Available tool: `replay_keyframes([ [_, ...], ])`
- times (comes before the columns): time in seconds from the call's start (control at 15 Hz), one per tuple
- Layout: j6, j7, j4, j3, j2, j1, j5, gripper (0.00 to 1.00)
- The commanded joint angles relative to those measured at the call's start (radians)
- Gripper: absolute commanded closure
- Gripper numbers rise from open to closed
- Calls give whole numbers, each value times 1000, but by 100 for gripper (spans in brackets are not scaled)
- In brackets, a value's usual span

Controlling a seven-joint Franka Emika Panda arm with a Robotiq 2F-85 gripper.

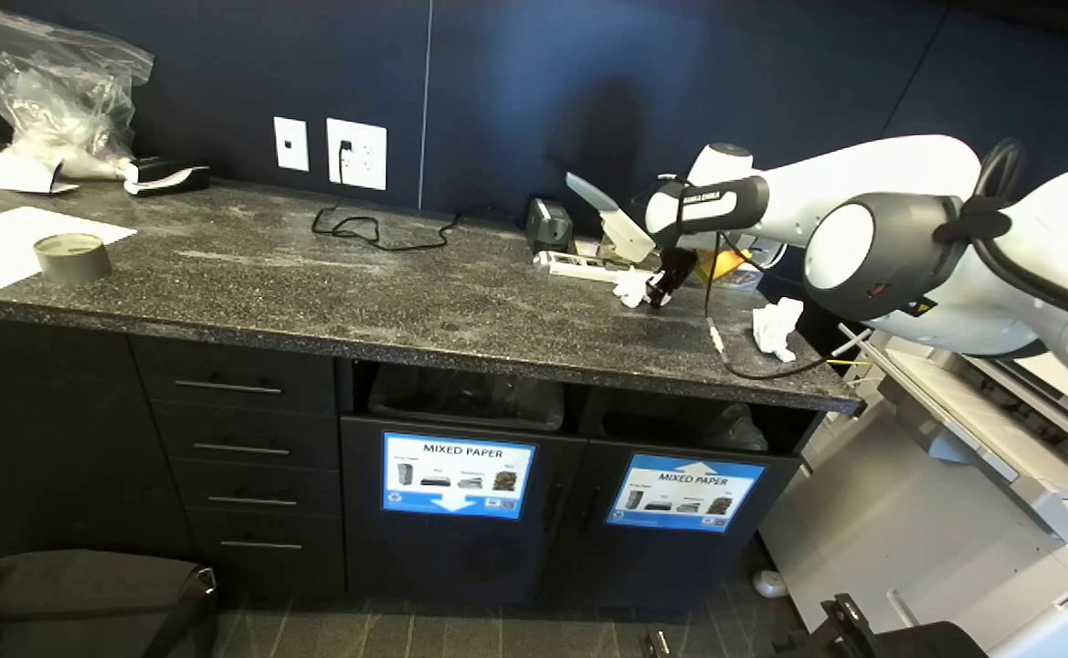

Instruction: Put the tissues in the rubbish bin.

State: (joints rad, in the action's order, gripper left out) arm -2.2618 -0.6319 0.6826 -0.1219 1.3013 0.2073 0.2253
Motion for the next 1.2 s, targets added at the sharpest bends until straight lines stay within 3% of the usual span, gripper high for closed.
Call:
replay_keyframes([
  [0.0, 28, 10, 162, 24, -101, -22, 39, 89],
  [0.4, 17, 68, 438, 26, -272, -19, 53, 88],
  [0.47, 11, 87, 474, 68, -294, -39, 12, 88],
  [1.13, -77, 413, 919, 132, -565, -74, -14, 88],
])
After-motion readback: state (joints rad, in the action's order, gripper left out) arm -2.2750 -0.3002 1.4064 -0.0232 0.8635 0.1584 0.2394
